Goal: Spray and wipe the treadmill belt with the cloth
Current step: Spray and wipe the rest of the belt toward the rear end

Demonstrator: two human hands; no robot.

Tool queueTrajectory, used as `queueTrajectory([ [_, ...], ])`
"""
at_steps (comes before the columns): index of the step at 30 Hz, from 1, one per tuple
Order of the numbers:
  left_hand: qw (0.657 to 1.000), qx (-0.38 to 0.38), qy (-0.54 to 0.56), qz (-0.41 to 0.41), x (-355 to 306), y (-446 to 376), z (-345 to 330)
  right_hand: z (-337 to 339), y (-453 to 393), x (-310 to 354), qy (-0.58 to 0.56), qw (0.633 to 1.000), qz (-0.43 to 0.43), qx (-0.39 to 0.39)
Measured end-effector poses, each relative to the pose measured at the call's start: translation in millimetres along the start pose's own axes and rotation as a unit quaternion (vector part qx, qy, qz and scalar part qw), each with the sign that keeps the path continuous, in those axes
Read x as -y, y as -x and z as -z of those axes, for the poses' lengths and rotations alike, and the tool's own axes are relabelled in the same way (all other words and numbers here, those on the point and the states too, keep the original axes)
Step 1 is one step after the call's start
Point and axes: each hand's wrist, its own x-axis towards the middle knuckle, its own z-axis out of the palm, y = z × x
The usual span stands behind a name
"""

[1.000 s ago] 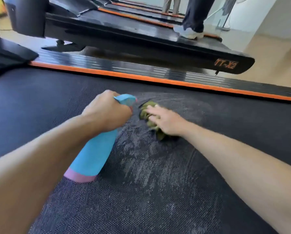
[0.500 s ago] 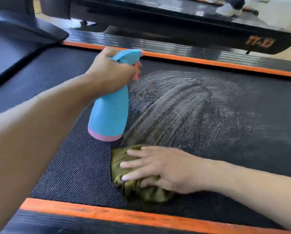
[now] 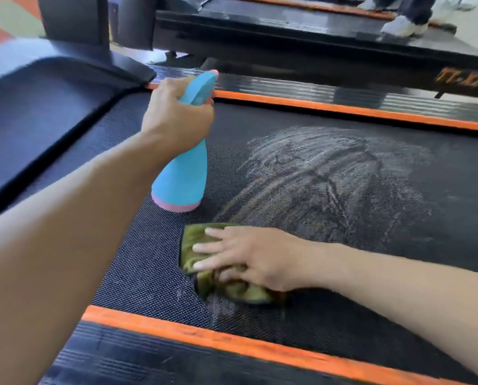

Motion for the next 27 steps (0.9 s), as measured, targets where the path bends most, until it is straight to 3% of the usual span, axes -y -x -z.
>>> queueTrajectory([
  [2, 1.000, 0.001, -0.008, 0.002, 4.5, 0.1, 5.2, 21.0, -3.1, -41.3, -0.002, 0.984, -0.173, -0.047],
  [4, 1.000, -0.008, -0.015, 0.003, 9.7, -2.6, 9.8, 37.2, -6.6, -71.9, -0.013, 0.938, -0.326, -0.115],
  [6, 0.999, -0.027, -0.018, 0.007, 14.2, -7.6, 17.1, 36.3, -18.9, -69.5, -0.023, 0.914, -0.377, -0.150],
  [8, 0.999, -0.048, -0.011, 0.012, 16.3, -13.5, 22.5, 23.2, -39.1, -36.8, -0.014, 0.940, -0.309, -0.142],
  [10, 0.997, -0.069, 0.000, 0.022, 15.8, -18.4, 27.7, -4.3, -61.3, 17.7, 0.021, 0.987, -0.109, -0.120],
  [12, 0.997, -0.079, 0.003, 0.021, 15.1, -21.5, 30.9, -34.1, -76.4, 59.8, 0.048, 0.995, 0.052, -0.074],
  [14, 0.996, -0.081, -0.026, 0.006, 17.6, -21.7, 32.1, -32.8, -85.2, 53.1, 0.046, 0.994, 0.090, -0.046],
  [16, 0.996, -0.070, -0.058, -0.011, 23.7, -20.3, 35.9, -13.6, -89.6, 20.5, 0.043, 0.998, 0.028, -0.047],
  [17, 0.996, -0.062, -0.063, -0.012, 28.0, -20.2, 38.9, -1.3, -89.6, 0.0, 0.026, 0.996, -0.052, -0.064],
  [20, 0.998, -0.023, -0.059, -0.004, 41.0, -21.2, 44.8, 38.7, -75.7, -65.4, 0.003, 0.927, -0.358, -0.114],
  [22, 0.999, -0.002, -0.043, 0.008, 45.8, -21.1, 46.0, 48.8, -73.9, -81.1, -0.002, 0.889, -0.442, -0.118],
  [24, 0.999, 0.004, -0.031, 0.020, 47.3, -21.5, 44.4, 42.6, -86.5, -67.9, -0.005, 0.896, -0.424, -0.133],
  [27, 0.999, 0.007, -0.051, 0.012, 43.2, -21.6, 39.9, 6.2, -106.3, -12.1, 0.001, 0.967, -0.231, -0.109],
])
